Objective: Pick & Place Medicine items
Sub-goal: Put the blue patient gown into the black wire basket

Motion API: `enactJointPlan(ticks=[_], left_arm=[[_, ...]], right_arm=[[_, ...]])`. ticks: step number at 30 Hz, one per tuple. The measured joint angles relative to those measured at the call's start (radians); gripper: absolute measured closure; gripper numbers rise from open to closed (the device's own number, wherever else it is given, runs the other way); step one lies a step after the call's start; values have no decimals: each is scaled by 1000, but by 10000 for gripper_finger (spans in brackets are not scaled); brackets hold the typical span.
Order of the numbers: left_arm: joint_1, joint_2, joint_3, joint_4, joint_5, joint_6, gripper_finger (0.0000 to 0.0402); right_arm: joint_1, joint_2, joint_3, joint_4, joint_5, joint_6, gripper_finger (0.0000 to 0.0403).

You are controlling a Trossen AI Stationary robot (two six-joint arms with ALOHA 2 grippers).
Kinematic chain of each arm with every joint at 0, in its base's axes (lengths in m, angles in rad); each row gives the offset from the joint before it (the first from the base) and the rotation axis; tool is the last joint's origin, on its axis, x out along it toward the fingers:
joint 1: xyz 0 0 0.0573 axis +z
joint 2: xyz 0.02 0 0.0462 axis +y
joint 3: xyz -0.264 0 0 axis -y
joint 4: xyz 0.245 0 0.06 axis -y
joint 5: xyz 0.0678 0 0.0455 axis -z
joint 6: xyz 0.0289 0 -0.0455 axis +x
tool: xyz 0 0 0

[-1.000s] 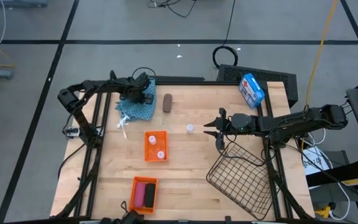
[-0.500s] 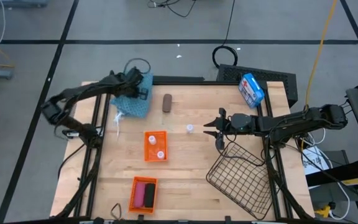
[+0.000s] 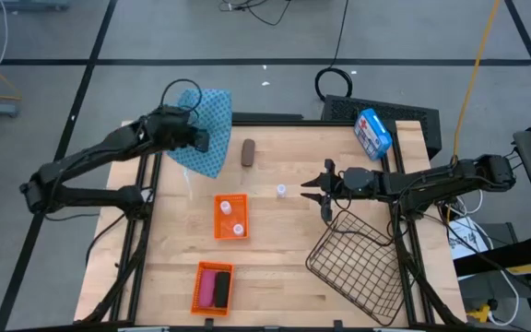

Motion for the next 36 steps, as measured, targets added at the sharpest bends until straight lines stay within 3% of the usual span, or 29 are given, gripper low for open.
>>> enactJointPlan(ticks=[4,12,23,26,31,36], left_arm=[[-86,-40,1,84,11,21,377],[-258,-10,1,302,146,180,377],[-448,67,2,557,409,433,377],[-483,81,2,538,371,465,377],[-519,95,2,408,211,552,377],[-596,124,3,307,25,741,377]], right_arm=[[0,0,0,25,0,5,287],[0,0,0,94,0,48,287],[0,0,0,135,-1,74,287],[0,0,0,140,-2,75,287],[0,1,0,217,-69,85,287],[-38,1,0,264,-60,256,285]])
